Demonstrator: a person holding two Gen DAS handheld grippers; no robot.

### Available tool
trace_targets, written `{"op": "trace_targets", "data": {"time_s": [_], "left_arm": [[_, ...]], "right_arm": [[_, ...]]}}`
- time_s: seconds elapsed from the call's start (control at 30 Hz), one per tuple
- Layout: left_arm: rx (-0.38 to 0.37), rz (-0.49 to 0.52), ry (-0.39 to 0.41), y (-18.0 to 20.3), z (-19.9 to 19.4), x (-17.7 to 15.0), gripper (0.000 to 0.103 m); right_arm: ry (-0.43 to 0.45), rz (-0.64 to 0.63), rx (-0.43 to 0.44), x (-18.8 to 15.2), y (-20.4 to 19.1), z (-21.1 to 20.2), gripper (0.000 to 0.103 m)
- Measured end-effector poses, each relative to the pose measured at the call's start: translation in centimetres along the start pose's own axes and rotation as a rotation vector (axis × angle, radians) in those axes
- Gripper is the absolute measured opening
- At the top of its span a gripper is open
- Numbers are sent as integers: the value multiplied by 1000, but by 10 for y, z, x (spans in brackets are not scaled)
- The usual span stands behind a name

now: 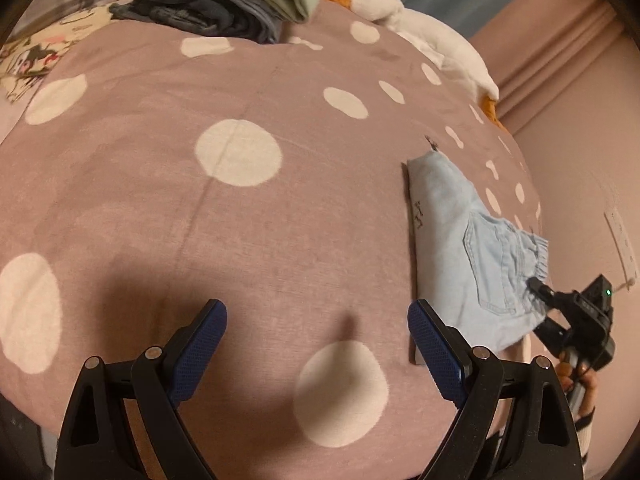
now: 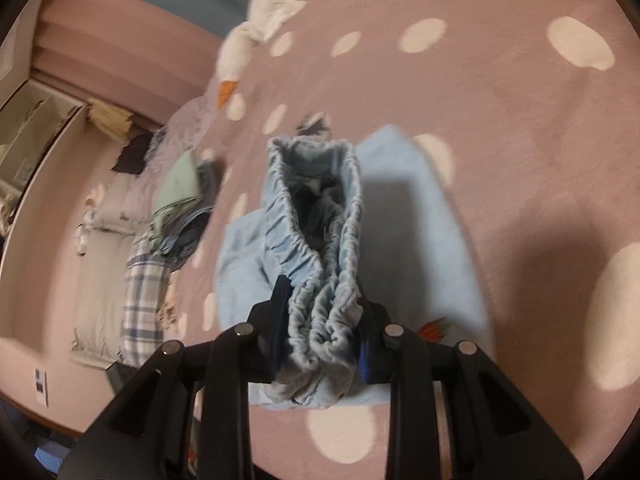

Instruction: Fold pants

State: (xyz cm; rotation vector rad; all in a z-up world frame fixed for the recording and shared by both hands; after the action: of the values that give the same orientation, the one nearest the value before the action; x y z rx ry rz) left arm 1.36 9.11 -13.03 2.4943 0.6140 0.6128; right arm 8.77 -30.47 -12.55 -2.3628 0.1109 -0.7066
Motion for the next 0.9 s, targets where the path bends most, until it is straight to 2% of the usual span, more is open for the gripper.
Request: {"op": "trace_targets", "data": {"time_s": [0.1, 0.17, 0.3, 0.43, 0.5, 0.53, 0.6, 0.63, 0.67, 0.77, 0.83, 0.9], "left_arm": [[-5, 28, -6, 11, 1, 0, 92], [-6, 50, -16, 15, 4, -1, 92], [-2, 83, -41, 30, 15, -1, 92], [-64, 142, -57, 60, 17, 3, 92], [-75, 178, -51, 74, 19, 8, 92], [-73, 194, -44, 79, 19, 10, 92], [-70, 239, -24, 93, 23, 16, 91], [-69, 253, -17, 97, 26, 18, 91], [-67, 265, -10, 102, 30, 22, 91], [-67, 291, -10, 119, 46, 34, 89], [-86, 316, -15, 131, 57, 41, 74], [-72, 333, -33, 143, 73, 52, 49]], "right_arm": [[0, 56, -1, -1, 17, -1, 28], [7, 46, -1, 0, 19, -2, 29], [-63, -48, -114, -1, 21, 6, 41], [-47, -18, -107, -3, 28, -3, 50], [-18, -40, -160, -4, 25, -13, 58], [5, -75, -223, -4, 21, -21, 61], [44, -163, -325, -6, 14, -34, 61], [59, -212, -360, -6, 8, -40, 61], [74, -268, -378, -8, 1, -44, 56], [73, -412, -290, -20, -32, -42, 39], [83, -480, -272, -26, -50, -37, 36], [87, -556, -206, -33, -74, -27, 18]]}}
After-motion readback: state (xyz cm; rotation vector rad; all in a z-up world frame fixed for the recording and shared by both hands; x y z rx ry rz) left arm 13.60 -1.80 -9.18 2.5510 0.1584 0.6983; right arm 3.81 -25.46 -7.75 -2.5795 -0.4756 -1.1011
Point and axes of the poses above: each gripper's, at about its wrist camera, not at the fingertips, and z roughly the way its jaws point, y to its right, x to its top, the point moved 2 cm from there along z, roughly the way its jaws point, and after that the axes turned 13 degrees about -z, right-handed, at the moved point
